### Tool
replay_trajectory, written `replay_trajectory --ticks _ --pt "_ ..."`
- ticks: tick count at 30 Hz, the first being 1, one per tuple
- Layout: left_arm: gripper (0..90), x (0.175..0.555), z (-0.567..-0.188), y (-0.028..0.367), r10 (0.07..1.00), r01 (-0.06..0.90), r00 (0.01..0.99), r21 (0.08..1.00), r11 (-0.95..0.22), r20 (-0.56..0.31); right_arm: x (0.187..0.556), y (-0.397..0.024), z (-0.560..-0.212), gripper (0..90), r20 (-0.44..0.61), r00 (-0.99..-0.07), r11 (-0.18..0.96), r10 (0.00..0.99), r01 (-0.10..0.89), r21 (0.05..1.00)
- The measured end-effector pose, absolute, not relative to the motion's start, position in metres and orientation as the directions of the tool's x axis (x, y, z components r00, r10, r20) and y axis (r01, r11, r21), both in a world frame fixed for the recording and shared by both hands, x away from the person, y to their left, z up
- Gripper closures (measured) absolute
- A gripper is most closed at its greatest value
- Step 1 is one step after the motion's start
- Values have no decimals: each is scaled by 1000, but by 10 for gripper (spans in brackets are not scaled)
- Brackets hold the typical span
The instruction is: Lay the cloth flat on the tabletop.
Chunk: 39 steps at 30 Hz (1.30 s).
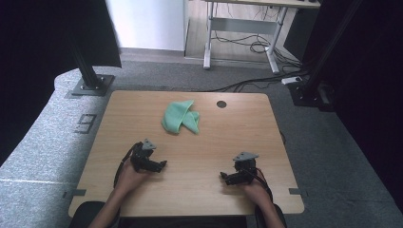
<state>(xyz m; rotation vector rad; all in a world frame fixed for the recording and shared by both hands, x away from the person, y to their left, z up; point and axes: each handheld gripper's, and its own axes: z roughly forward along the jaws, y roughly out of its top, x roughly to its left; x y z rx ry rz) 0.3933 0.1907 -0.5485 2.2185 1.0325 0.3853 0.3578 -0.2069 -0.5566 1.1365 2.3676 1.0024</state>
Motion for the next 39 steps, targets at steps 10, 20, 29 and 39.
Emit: replay_trajectory --ticks 10,20,29,39 --pt "35 394 -549 190 763 572 646 667 -478 -8 358 -207 -557 0 7 -631 437 776 545 716" --pt "31 394 -549 190 763 573 646 666 -478 -8 357 -208 -557 0 6 -643 446 766 538 715" --pt "28 394 -549 190 764 574 646 666 -477 -9 358 -207 -555 0 11 -644 449 765 546 707" --pt "24 395 -549 190 763 574 646 664 -478 -10 369 -202 -548 0 13 -651 442 759 530 724"
